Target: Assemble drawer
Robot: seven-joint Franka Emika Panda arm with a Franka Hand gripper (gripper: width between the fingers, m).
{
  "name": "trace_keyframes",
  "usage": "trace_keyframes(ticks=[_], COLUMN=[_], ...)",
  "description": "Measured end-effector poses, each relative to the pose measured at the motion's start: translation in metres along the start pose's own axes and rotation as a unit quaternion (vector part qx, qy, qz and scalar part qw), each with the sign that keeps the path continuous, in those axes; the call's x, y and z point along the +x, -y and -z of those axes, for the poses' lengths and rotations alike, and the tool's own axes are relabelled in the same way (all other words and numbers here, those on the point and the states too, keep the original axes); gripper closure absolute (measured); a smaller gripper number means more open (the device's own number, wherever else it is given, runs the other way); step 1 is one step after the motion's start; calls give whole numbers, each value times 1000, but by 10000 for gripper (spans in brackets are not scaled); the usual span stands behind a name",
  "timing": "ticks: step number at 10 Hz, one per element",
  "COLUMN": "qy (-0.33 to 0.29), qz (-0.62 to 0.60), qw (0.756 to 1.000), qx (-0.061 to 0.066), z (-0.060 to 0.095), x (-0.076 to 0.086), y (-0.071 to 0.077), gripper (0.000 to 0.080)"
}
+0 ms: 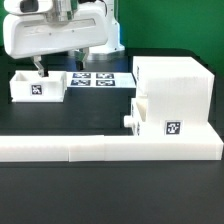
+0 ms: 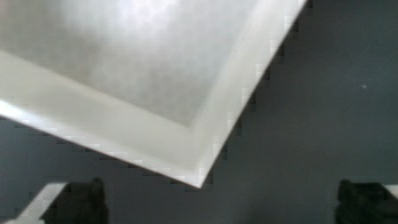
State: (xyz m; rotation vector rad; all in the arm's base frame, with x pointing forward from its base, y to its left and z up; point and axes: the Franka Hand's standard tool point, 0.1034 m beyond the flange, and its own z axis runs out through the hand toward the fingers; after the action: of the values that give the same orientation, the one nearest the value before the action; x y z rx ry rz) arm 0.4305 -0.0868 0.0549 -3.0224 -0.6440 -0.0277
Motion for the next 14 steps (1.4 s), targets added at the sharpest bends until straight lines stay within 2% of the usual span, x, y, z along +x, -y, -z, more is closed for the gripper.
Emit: trace_keyframes(ticks=[1, 2, 4, 7, 9, 13, 14], qy=[-10, -2, 1, -5, -10, -17, -17], qz=[-71, -126, -199, -175, -171, -161, -158], qw=[997, 992, 980, 984, 985, 987, 987], qx=[-9, -6, -6, -12, -15, -19, -19], z=[-1, -5, -15, -34, -44, -49, -49], x=[-6, -15, -25, -41, -44, -46, -46], y=[4, 14, 19, 12, 14, 19, 19], gripper=[150, 150, 150, 150, 150, 150, 277])
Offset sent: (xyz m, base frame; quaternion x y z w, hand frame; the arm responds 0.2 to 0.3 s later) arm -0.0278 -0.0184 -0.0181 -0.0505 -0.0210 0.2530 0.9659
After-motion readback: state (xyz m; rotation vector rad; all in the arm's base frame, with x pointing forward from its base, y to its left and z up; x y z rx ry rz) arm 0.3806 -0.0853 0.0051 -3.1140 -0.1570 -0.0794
